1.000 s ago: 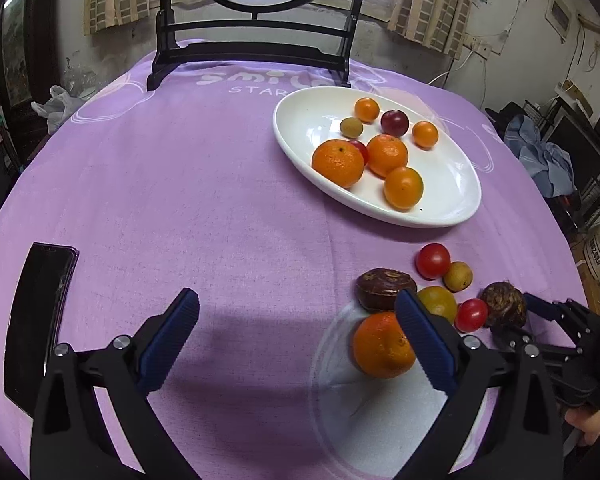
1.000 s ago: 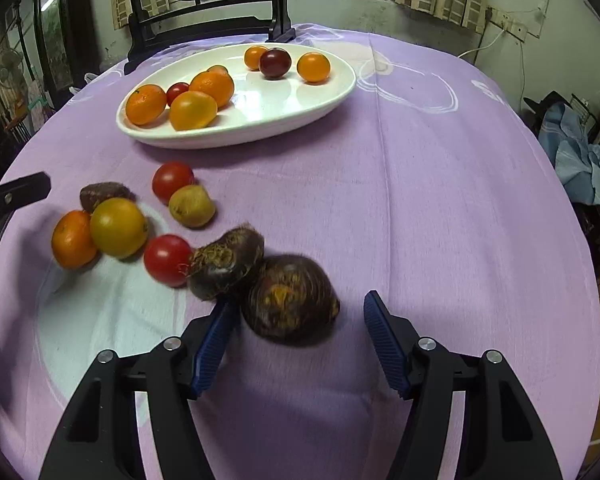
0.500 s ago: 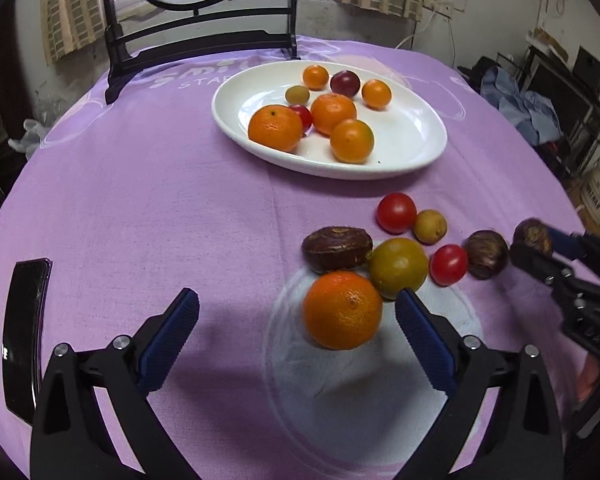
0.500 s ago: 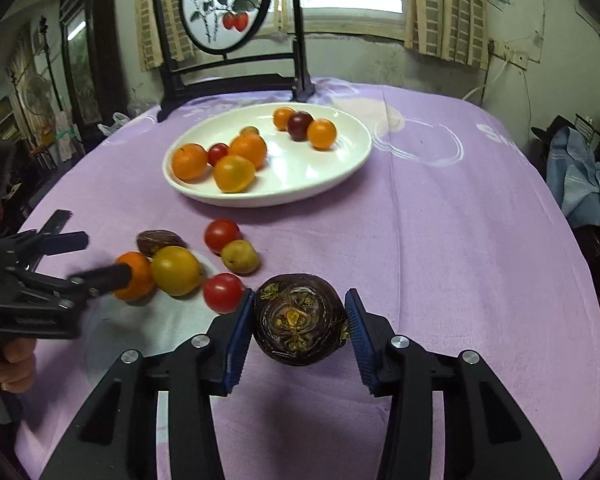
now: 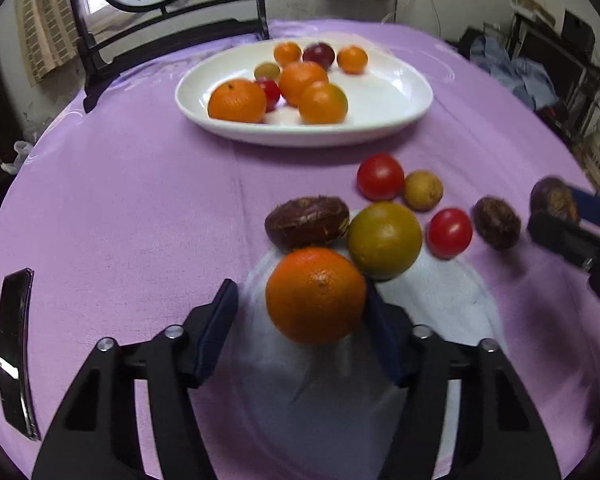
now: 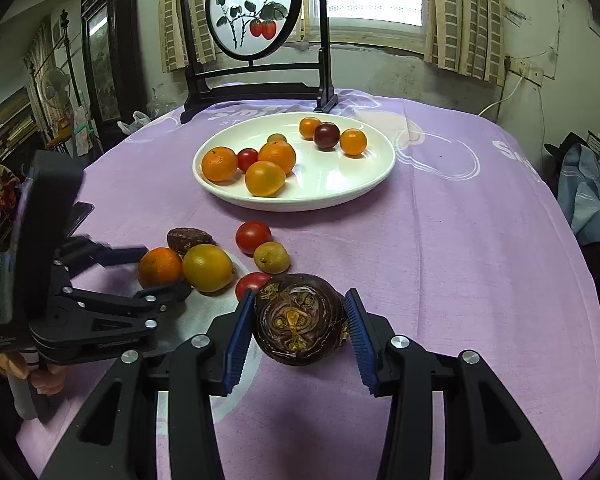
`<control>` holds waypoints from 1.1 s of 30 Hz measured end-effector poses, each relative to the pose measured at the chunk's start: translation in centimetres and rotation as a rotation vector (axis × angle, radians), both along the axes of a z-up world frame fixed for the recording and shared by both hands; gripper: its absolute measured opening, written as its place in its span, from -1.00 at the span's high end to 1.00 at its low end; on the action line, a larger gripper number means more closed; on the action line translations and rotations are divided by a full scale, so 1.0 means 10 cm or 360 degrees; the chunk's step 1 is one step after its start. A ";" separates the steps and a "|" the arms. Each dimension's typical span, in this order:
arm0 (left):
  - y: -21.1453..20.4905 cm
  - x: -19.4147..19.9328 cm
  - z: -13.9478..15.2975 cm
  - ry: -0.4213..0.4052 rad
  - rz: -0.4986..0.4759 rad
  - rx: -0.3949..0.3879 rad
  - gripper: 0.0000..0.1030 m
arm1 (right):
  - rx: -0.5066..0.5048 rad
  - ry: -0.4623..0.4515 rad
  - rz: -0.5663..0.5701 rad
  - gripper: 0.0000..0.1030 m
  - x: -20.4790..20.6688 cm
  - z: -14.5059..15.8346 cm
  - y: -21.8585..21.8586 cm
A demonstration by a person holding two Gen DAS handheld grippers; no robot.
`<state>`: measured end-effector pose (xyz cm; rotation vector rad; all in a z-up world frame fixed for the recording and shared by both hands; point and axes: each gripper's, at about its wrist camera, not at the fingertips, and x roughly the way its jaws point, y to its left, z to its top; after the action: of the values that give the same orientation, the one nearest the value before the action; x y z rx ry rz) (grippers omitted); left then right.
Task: Organize fruits
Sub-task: 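Grasp a dark passion fruit with the right tool while the left tool grasps a tangerine, then carry the passion fruit and tangerine over the white plate and open both tools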
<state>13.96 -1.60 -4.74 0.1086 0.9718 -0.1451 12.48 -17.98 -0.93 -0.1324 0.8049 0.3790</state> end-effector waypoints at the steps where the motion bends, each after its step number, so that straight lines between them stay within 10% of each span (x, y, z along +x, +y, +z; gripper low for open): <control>1: -0.03 -0.01 0.00 0.0000 -0.0031 0.0010 0.05 | -0.0002 0.0001 0.0006 0.10 0.00 -0.01 0.01; 20: 0.01 0.04 0.71 -0.0120 -0.0056 -0.0120 0.17 | 0.0141 -0.0014 -0.0021 0.11 0.06 0.24 -0.07; 33: 0.13 1.18 0.71 -0.0080 0.0173 -0.0199 0.16 | 0.0052 -0.0018 0.0035 0.10 1.08 0.36 0.31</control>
<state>25.80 -0.27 2.35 -0.0552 0.9138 -0.1025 23.25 -14.90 2.65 -0.1126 0.7863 0.4115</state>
